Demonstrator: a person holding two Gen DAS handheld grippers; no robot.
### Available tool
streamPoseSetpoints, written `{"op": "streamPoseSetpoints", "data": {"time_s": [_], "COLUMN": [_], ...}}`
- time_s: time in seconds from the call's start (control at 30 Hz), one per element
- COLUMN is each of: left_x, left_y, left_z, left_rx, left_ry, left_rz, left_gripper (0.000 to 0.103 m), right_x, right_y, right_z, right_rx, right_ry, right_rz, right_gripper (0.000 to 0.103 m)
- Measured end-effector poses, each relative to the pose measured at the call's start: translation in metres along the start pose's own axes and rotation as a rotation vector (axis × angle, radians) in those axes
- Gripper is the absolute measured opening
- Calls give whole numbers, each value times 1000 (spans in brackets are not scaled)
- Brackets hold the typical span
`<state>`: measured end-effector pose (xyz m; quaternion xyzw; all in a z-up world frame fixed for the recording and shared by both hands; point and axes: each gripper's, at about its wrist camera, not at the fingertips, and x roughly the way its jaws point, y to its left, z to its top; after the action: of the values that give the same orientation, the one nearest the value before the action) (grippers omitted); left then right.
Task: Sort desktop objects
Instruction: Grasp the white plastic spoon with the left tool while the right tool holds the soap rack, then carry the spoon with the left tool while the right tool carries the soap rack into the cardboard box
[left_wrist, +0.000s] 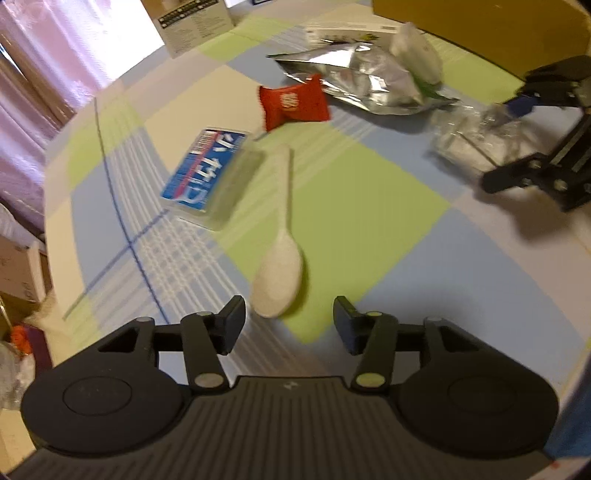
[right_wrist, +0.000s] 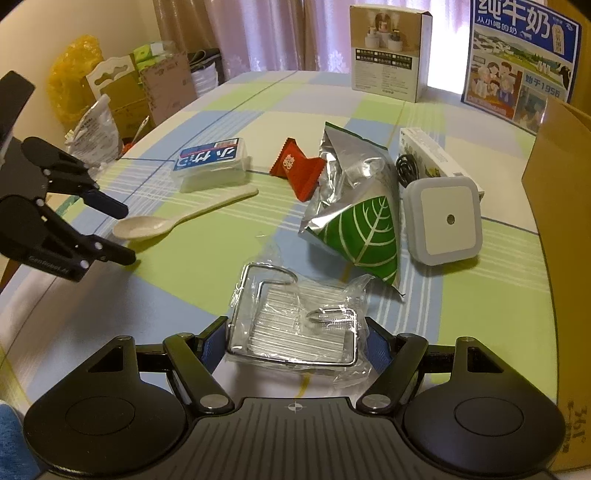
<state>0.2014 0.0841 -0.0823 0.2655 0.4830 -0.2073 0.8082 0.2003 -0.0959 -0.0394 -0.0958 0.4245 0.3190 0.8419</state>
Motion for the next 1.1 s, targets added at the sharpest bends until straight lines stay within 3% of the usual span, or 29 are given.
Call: {"op": "streamPoseSetpoints", "data": {"time_s": [0.3,0.53,0.8,1.1], "left_x": [14,20,12,-23], "left_y": [9,6,-2,-20], "left_z": [17,30,22,-4], "left_rx": [-5,32,-33,-207], "left_ry": [40,105,93,12], "left_rz": [-68,-123,-137,-147], "left_gripper": [47,29,28,28], "right_x": [5,7,-1,-24], "right_y": [8,10,15,12], "right_z": [1,1,-1,-6], "right_rx": [-85,-117,-131,-101], "right_ry": [28,40,44,12], "right_rz": [-17,-16,-10,-45], "right_gripper": [72,72,72,72]}}
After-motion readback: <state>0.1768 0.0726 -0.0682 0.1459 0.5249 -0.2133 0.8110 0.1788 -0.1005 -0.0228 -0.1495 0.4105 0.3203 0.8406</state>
